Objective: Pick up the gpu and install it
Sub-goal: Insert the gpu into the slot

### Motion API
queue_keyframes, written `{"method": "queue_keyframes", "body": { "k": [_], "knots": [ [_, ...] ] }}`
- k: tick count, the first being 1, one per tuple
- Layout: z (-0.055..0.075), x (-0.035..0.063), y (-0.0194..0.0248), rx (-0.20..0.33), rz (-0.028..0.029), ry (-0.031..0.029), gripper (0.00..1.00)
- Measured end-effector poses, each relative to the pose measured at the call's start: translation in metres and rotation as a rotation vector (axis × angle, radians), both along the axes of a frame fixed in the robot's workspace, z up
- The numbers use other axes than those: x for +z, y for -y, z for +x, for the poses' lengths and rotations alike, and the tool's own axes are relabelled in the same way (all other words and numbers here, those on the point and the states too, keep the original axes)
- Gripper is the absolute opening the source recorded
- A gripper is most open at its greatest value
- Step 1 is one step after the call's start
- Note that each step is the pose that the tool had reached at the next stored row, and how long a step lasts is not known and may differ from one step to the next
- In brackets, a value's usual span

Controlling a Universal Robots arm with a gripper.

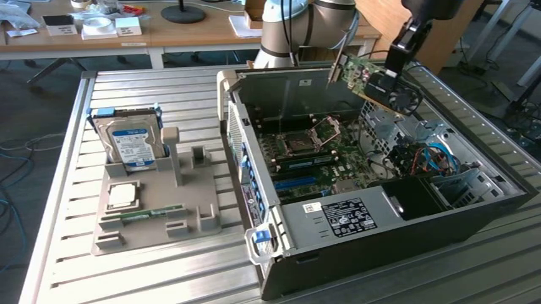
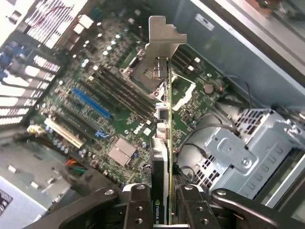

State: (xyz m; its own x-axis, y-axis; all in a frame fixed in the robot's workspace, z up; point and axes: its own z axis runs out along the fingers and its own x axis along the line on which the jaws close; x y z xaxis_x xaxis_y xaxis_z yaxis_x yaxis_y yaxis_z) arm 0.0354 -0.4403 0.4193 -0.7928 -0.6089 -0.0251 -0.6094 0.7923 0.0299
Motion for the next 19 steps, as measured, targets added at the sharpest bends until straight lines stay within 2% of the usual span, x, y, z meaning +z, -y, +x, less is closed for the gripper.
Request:
{"method": "queue_keyframes", "body": {
  "k": [19],
  "knots": [
    [0.0000,-0.0001,0.0000,0.334,-0.0017,0.0000,0.27]
  ]
}}
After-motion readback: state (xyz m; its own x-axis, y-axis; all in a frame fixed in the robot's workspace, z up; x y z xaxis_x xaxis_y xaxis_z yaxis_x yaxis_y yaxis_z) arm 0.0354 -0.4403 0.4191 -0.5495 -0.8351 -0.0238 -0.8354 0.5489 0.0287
